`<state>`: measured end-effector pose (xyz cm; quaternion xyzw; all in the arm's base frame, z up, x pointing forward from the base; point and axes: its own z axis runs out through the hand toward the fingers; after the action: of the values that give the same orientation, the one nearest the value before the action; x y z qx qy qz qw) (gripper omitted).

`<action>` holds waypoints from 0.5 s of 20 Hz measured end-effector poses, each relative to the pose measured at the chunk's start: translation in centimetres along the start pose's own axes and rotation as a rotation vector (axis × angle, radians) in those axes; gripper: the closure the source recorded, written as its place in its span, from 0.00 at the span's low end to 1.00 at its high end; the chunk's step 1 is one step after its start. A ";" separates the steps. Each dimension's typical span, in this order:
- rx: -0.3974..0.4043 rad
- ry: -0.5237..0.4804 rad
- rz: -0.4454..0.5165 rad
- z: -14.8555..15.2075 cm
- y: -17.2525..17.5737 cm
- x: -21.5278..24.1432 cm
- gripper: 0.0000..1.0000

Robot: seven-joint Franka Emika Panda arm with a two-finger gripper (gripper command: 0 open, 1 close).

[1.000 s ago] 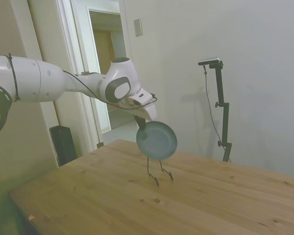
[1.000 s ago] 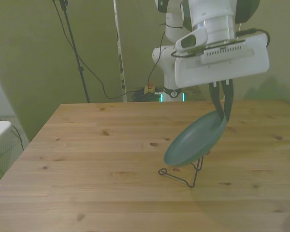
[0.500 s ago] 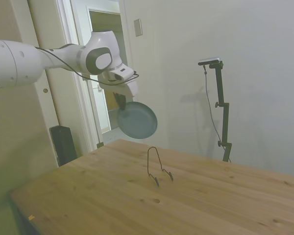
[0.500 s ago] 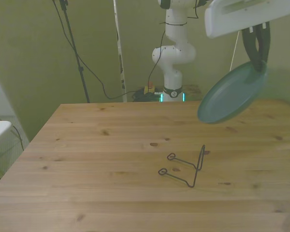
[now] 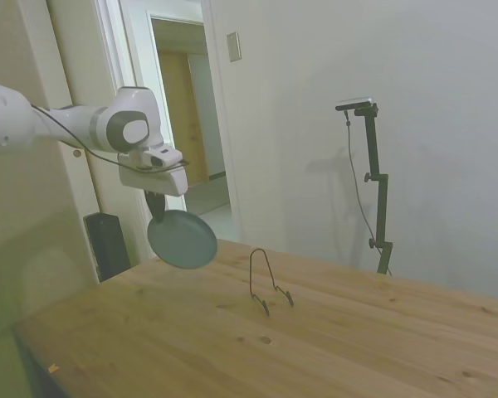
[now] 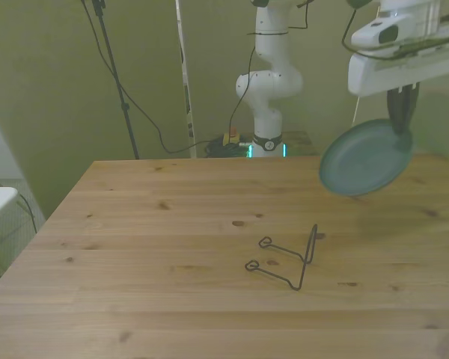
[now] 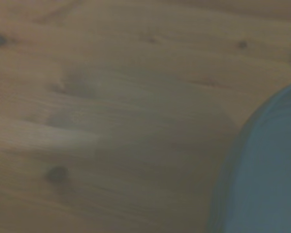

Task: Unload the plate

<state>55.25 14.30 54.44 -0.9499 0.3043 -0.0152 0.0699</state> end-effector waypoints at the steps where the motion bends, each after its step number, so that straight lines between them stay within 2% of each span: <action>1: -0.028 -0.006 0.003 1.4 0.6 0.2 1.00; 6: -0.168 -0.050 0.010 8.2 3.5 0.9 1.00; 10: -0.236 -0.078 0.020 11.4 5.6 1.5 1.00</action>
<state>54.08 10.30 42.36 -0.9482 0.3107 0.0586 -0.0305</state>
